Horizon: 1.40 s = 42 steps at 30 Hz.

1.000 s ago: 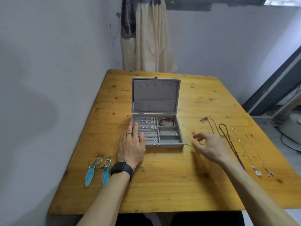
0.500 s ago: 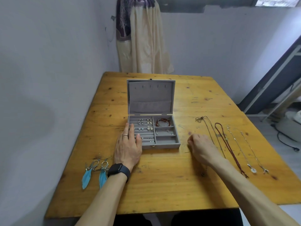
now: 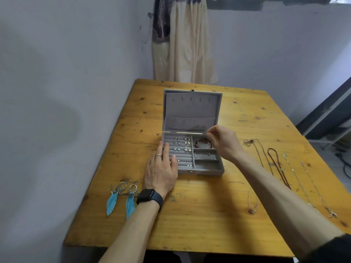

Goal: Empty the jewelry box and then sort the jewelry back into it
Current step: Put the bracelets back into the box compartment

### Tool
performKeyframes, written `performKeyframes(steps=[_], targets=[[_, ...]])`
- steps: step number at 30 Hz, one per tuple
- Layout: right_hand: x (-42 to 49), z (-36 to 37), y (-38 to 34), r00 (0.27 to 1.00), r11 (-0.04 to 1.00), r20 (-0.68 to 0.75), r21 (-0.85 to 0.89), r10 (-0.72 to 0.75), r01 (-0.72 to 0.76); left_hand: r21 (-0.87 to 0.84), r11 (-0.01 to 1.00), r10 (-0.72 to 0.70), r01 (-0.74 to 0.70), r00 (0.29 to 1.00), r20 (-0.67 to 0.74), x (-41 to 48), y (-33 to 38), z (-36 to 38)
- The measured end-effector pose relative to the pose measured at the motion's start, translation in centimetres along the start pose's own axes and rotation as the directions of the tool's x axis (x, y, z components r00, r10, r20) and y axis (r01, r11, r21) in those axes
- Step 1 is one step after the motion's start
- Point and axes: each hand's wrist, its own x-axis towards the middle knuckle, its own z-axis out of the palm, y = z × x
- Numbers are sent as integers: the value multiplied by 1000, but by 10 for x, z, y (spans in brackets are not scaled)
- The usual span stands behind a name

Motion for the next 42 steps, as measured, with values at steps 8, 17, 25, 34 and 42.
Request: performKeyframes(steps=[8,17,25,34,42], targets=[[17,13,1,999,995,-32,100,15,-12,21,1000,3,-3,1000,-21,0,2,-2],[0,12,14,998,944,59,-330,-3,22,20,1000,0,0,1000,-18,0,1,0],[-21,14,18,979,878,206,-468,2,97,16,1000,1,-1,1000,-20,-1,3,-3],[-37,21,21,993,953,112,-303,26,9,10,1000,0,0,1000,-11,-1,4,-5],[-61,7,14,999,993,32,-115,23,-20,-32,999,-3,4,999,50,-1,5,-12]])
